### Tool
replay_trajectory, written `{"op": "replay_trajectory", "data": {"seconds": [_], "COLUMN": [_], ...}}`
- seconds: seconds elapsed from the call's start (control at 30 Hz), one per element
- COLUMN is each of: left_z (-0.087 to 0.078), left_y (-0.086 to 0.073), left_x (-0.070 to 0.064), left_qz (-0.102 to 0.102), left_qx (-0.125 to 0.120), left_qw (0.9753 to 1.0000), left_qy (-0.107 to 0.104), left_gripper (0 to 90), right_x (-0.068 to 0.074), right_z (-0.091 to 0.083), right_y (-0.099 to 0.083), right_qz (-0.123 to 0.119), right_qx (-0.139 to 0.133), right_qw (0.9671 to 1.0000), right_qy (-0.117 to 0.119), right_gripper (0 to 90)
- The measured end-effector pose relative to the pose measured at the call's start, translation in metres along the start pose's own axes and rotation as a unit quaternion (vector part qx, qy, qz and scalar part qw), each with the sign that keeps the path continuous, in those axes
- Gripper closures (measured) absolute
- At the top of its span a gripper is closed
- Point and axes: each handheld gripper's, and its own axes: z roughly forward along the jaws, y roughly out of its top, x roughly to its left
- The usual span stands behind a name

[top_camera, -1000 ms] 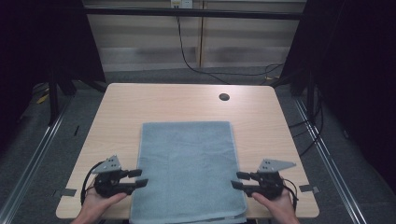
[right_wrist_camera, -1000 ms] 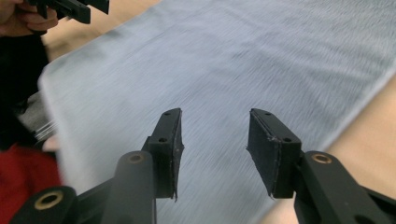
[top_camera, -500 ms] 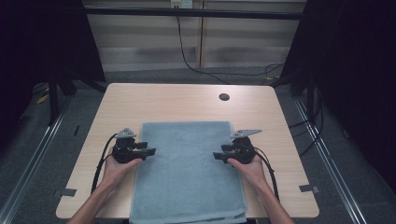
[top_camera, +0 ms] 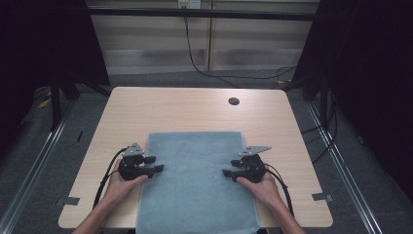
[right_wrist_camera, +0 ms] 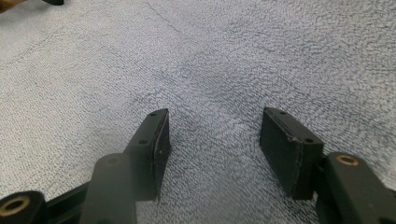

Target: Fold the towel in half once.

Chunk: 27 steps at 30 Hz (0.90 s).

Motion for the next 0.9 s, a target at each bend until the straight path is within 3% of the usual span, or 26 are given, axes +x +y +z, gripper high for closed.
{"op": "replay_trajectory", "data": {"seconds": [0.07,0.13,0.23,0.37,0.5,0.9], "left_z": [-0.002,-0.003,-0.006,-0.010,-0.013,-0.032], "left_y": [-0.002,-0.004,-0.006,-0.009,-0.014,-0.031], "left_x": [-0.002,-0.007,-0.013,-0.019,-0.031,-0.056], "left_qz": [-0.010,0.000,0.000,-0.023,0.000,-0.003], "left_qx": [0.000,0.003,0.007,0.014,0.016,0.036], "left_qw": [0.9999,1.0000,0.9999,0.9993,0.9997,0.9976], "left_qy": [-0.006,-0.006,-0.009,-0.025,-0.018,-0.059], "left_gripper": [46.0,46.0,45.8,44.9,44.5,44.8], "right_x": [0.004,0.007,0.011,0.014,0.019,0.040], "right_z": [-0.003,-0.006,-0.012,-0.019,-0.026,-0.048], "right_y": [-0.003,-0.005,-0.007,-0.015,-0.022,-0.045], "right_qz": [-0.001,-0.006,0.009,0.013,0.009,0.007], "right_qx": [0.006,0.008,0.025,0.020,0.025,0.037], "right_qw": [1.0000,0.9999,0.9996,0.9995,0.9993,0.9977], "right_qy": [-0.001,-0.001,0.007,0.021,0.028,0.056], "right_gripper": [42.8,42.8,42.8,42.9,43.0,43.9]}}
